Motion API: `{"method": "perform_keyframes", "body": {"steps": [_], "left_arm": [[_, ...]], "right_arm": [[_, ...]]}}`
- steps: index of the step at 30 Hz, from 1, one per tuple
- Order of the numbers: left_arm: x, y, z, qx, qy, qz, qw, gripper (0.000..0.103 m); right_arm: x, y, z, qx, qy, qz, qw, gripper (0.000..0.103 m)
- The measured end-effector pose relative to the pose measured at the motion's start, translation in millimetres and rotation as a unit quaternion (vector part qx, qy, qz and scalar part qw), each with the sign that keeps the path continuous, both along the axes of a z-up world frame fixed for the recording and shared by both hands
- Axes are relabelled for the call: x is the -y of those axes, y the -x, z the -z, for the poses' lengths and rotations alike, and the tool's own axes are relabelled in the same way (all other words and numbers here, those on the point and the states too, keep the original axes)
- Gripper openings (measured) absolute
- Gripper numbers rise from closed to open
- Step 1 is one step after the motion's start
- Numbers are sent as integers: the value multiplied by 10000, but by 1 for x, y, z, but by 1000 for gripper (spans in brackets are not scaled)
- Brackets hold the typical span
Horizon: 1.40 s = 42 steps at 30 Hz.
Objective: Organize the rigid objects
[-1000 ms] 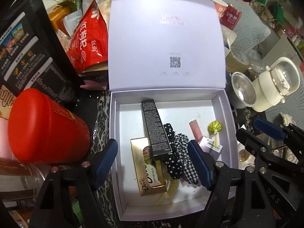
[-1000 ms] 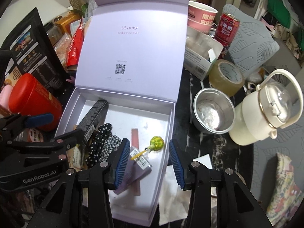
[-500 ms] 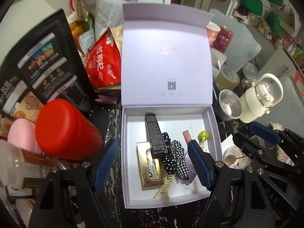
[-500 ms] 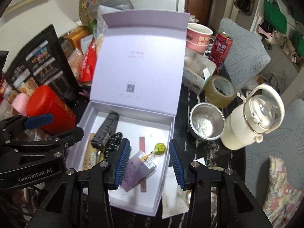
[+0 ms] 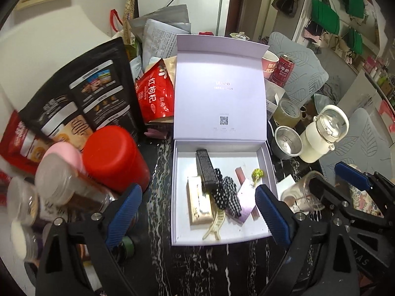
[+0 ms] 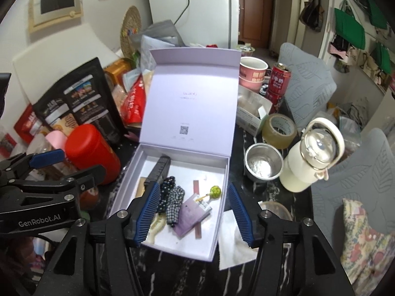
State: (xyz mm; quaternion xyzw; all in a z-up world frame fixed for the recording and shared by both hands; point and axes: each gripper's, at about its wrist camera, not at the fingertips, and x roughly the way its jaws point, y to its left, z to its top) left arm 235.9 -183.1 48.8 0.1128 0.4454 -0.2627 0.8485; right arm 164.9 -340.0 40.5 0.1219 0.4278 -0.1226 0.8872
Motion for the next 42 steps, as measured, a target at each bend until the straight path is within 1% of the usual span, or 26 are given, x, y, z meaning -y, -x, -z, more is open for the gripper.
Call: {"method": "perform_keyframes", "body": {"steps": [6,9,16,23,31,35,42], "left_arm": [[-20,28,-12,111,1,-12,9999,94],[-30,42,-17,131,-13,-50,9999,94],[-50,72,-26,244,-106,-190,9995,94],[-64,97,-29,333,-108,-243,9991,94],[-73,121,-26,350,-35,-248,9991,94],[-75,123,-21,224,-81,-276,9993,94],[-81,127,-17,166,-127,-341,9992,94]], "right_arm": [[-13,32,-16,243,-51,71,9997,68],[-20,49,-23,320,-24,75,9995,69],[-36,81,-29,324,-63,26,9995,69],[-46,111,-22,199,-117,33,9997,70],[-52,131,-14,100,-157,158,9997,70],[-55,135,-11,40,-174,157,9997,70],[-62,140,-7,-15,-257,130,9996,70]]}}
